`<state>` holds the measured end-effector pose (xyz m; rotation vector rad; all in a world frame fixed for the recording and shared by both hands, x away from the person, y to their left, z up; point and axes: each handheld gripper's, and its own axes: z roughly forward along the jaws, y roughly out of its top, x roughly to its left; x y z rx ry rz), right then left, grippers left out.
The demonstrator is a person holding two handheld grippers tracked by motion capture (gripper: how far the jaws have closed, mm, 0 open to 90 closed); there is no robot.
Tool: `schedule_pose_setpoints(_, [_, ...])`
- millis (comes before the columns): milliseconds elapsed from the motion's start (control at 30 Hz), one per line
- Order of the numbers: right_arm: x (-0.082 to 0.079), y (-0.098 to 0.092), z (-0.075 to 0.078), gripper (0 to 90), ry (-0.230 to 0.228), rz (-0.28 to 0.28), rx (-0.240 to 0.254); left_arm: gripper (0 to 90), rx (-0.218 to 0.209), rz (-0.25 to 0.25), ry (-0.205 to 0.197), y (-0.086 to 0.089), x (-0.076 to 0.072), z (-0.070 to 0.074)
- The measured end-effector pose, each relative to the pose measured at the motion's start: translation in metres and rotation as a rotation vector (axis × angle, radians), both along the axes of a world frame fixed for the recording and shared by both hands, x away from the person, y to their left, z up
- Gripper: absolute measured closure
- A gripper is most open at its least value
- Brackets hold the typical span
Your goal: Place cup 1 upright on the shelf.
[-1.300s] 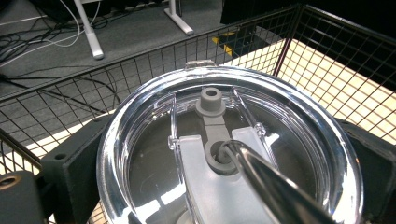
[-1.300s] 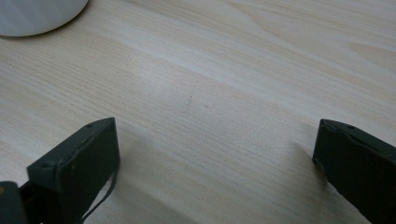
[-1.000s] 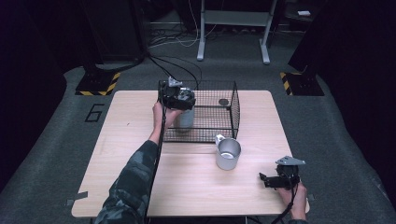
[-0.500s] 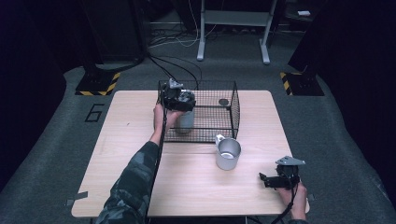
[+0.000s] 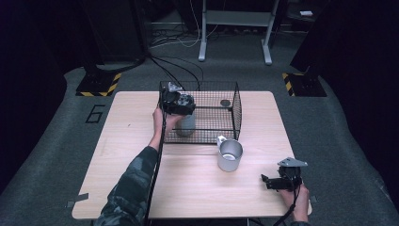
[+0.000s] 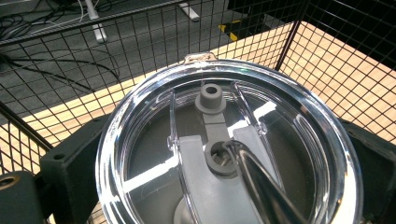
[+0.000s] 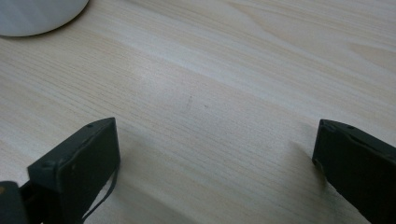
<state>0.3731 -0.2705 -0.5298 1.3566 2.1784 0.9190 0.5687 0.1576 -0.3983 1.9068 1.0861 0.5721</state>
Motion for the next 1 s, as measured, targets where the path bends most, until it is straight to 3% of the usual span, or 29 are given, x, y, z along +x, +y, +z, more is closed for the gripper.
schedule_pose_setpoints(133, [0.000, 0.000, 0.000, 0.3, 0.001, -0.002, 0.001, 3.8, 0.009, -0.003, -0.001, -0.002, -0.001, 0.000])
schedule_pose_setpoints(667, [0.000, 0.000, 0.000, 0.3, 0.002, -0.002, 0.002, 2.6, -0.023, 0.008, 0.013, 0.001, -0.002, 0.005])
schedule_pose_setpoints(867, [0.000, 0.000, 0.000, 0.3, 0.002, -0.002, 0.002, 0.0, -0.002, -0.013, -0.027, 0.001, -0.009, 0.021])
schedule_pose_setpoints(1000, [0.000, 0.000, 0.000, 0.3, 0.001, -0.001, 0.003, 0.0, 0.034, -0.029, -0.051, 0.001, -0.018, 0.032])
